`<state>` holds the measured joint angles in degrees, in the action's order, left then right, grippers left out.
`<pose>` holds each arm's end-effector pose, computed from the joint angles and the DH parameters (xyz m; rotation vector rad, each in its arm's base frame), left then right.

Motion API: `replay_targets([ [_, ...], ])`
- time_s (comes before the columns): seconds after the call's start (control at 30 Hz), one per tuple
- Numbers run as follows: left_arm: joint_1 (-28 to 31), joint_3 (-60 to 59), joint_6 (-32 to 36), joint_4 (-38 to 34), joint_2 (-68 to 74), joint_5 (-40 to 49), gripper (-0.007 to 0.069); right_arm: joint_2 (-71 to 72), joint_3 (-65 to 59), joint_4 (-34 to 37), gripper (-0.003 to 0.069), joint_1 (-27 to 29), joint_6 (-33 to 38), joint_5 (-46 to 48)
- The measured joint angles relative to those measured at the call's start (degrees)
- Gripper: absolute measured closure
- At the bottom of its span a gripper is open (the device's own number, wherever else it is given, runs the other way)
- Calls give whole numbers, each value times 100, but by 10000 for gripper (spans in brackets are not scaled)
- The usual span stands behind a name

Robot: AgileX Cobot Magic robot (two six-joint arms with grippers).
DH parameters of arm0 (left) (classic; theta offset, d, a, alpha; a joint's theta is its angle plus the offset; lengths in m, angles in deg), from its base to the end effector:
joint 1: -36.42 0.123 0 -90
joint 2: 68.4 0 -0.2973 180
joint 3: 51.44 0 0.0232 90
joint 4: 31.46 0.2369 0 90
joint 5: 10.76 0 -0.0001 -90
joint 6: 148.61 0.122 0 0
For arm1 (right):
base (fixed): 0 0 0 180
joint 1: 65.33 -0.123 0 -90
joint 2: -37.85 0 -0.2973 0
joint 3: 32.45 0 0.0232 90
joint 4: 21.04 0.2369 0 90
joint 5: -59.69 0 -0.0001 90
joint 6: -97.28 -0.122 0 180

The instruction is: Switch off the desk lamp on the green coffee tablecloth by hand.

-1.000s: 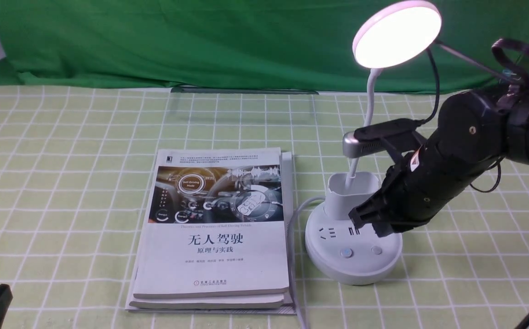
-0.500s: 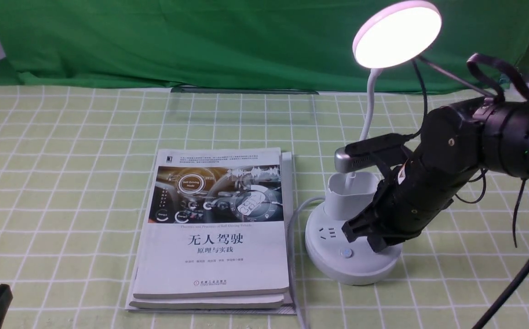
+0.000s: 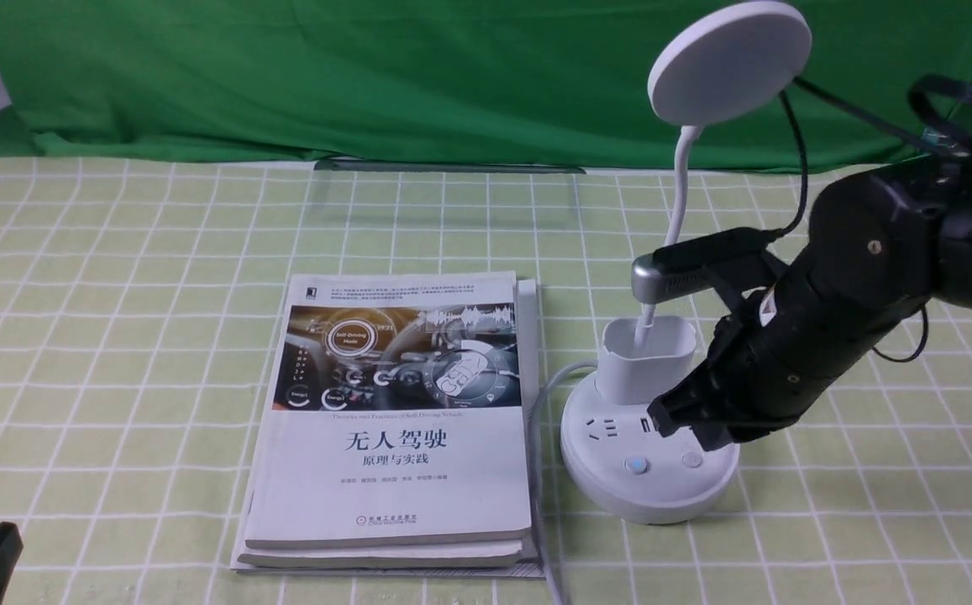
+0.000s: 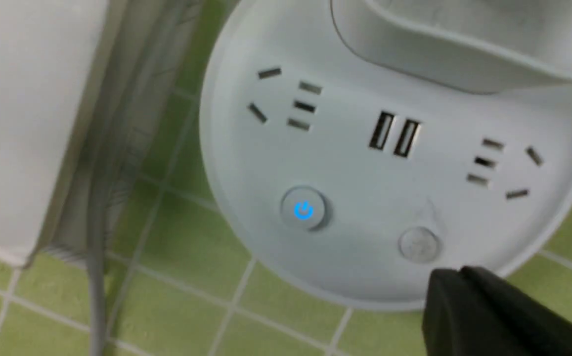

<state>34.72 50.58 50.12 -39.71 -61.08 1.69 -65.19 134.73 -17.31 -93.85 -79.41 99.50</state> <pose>0.0600 -0.0056 0.1871 0.2066 1.6921 0.0904 0.2969 0.1671 0.2191 -0.6950 2.6419 0.1984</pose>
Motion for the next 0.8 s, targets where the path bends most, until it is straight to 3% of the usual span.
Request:
replay_targets([
  [0.5, 0, 0, 0, 0, 0, 0, 382, 2787, -1768, -3, 606, -43, -12, 189],
  [0.8, 0, 0, 0, 0, 0, 0, 382, 3154, -1782, -23, 597, -50, -17, -840],
])
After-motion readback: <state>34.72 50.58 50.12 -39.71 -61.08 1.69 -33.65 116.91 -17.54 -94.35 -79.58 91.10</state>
